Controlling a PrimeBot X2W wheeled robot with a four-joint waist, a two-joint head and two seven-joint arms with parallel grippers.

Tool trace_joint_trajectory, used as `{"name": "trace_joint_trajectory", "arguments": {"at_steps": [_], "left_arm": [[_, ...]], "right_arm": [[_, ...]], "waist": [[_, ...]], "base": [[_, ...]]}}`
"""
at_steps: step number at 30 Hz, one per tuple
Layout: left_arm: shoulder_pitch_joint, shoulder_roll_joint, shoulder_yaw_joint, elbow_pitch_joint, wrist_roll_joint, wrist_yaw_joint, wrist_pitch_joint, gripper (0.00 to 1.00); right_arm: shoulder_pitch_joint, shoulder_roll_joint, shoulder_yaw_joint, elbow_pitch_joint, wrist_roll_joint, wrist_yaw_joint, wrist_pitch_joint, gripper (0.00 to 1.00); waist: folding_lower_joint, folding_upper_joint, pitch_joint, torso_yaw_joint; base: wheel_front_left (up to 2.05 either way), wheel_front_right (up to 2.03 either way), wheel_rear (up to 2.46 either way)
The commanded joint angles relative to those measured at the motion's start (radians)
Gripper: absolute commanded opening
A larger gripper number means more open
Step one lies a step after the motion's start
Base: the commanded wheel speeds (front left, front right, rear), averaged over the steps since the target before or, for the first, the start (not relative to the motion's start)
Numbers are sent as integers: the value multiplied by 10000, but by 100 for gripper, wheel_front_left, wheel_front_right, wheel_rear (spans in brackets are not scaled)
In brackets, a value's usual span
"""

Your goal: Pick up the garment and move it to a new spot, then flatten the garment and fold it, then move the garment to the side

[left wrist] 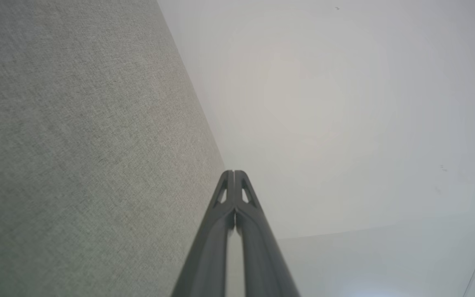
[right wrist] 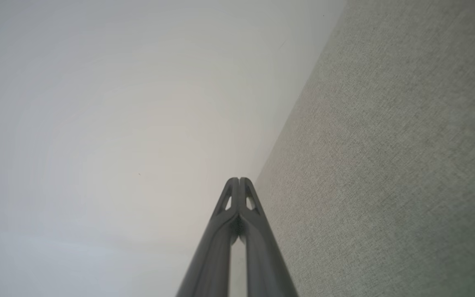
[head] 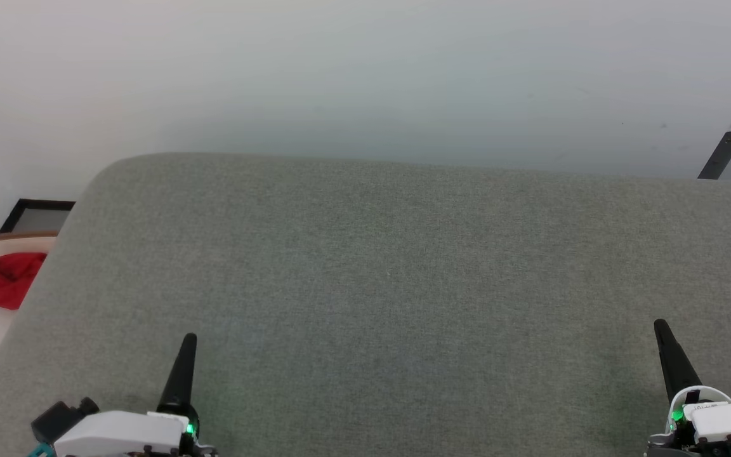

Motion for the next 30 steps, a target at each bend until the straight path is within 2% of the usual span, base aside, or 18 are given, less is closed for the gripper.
{"name": "trace_joint_trajectory", "arguments": {"at_steps": [1,30], "left_arm": [[-196,-11,61,-6,-299,-55,64,0],[-548,-129,265,291,-2300,-108,647,0]], "right_arm": [[-171,4,11,18,257,4,49,0],[-526,115,46,522,2134,4,324,0]], "waist": [[0,-1,-5,0],[0,-1,-72,-6]], "base": [[0,0,0],[0,0,0]]}}
